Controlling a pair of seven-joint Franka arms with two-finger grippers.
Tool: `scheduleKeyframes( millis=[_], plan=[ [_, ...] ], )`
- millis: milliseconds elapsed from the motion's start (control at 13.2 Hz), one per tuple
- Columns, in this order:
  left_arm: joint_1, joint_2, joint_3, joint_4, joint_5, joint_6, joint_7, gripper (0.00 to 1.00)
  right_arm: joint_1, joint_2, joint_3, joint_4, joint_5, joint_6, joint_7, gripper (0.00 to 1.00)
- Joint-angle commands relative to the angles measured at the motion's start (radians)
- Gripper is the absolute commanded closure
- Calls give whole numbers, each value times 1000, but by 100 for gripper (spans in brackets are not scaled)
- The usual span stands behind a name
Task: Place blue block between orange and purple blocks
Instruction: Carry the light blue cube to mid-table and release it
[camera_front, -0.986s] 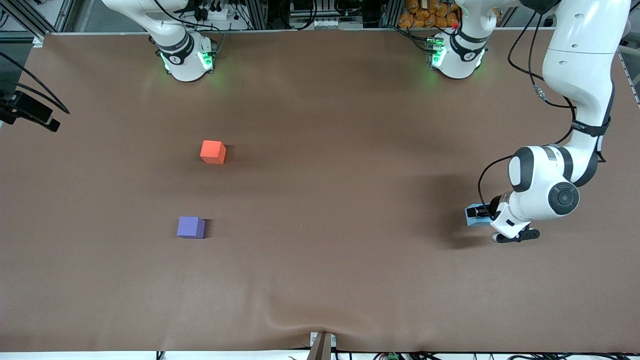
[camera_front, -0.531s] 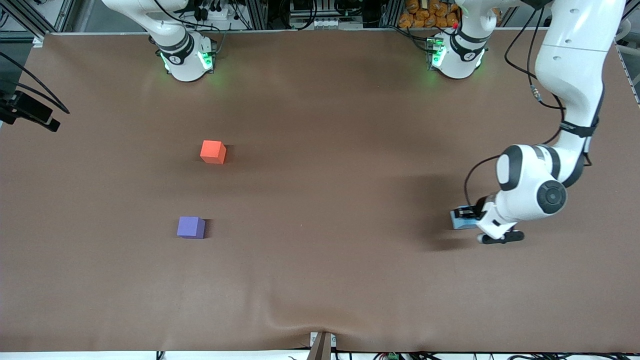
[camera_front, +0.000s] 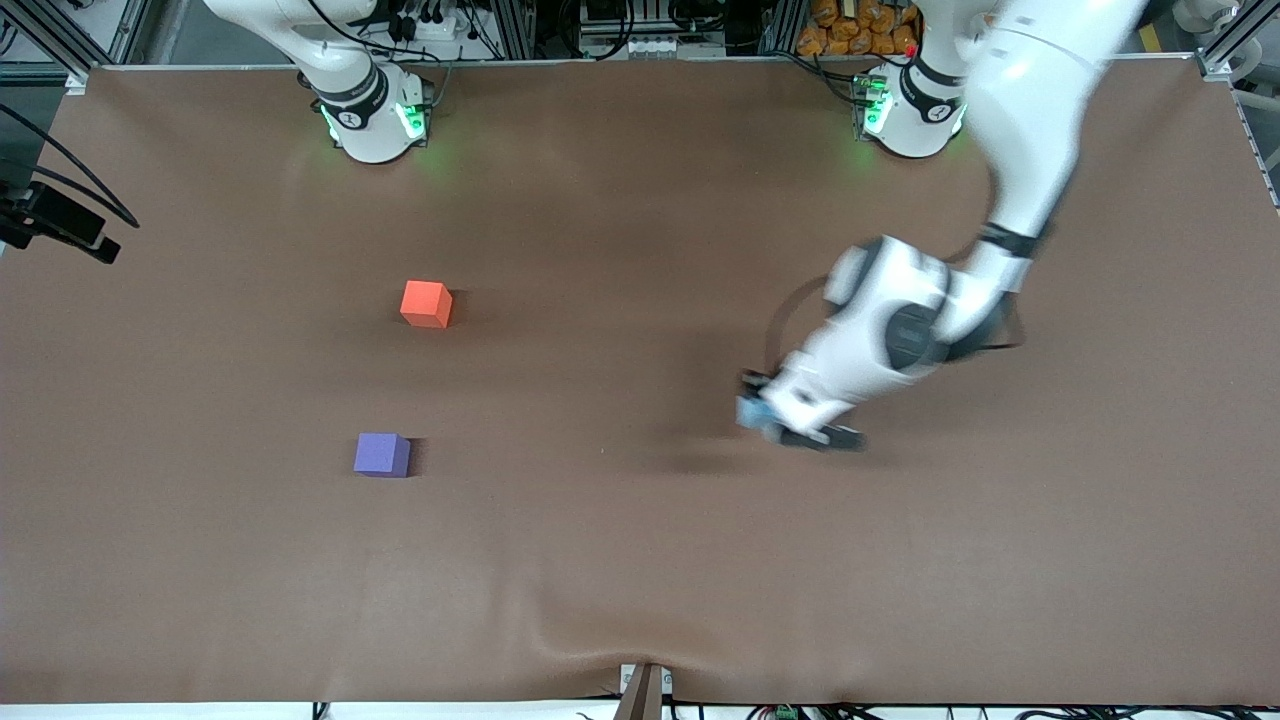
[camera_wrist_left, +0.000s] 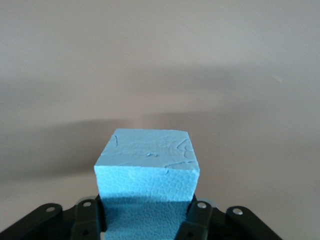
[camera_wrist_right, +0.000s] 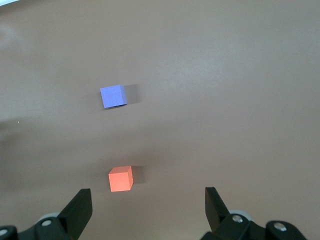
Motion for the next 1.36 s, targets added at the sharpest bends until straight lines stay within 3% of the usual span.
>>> scheduleKeyframes(
  millis=[0, 227, 607, 682, 834, 1137, 1289],
  plan=[
    [-178, 65, 35, 107, 4, -10, -175, 100, -21, 9, 13, 17, 20, -12, -17, 0],
    [-328, 152, 45, 205, 5, -10, -226, 100, -21, 9, 13, 17, 20, -10, -17, 0],
    [-590, 286, 249, 383, -4, -2, -269, 100, -17, 9, 13, 19, 20, -10, -17, 0],
    [-595, 296, 256, 391, -4, 1, -268, 94, -17, 9, 13, 19, 20, -10, -16, 0],
    [-592, 292, 259, 391, 1, 6, -260, 0, -17, 27, 13, 20, 20, -12, -16, 0],
    [-589, 216, 300, 391, 5, -57, -258, 0, -12, 36, 13, 20, 20, -12, -17, 0],
    [-574, 107, 335, 386, 24, -124, -231, 0, -3, 47, 17, 19, 19, -13, -22, 0]
  ],
)
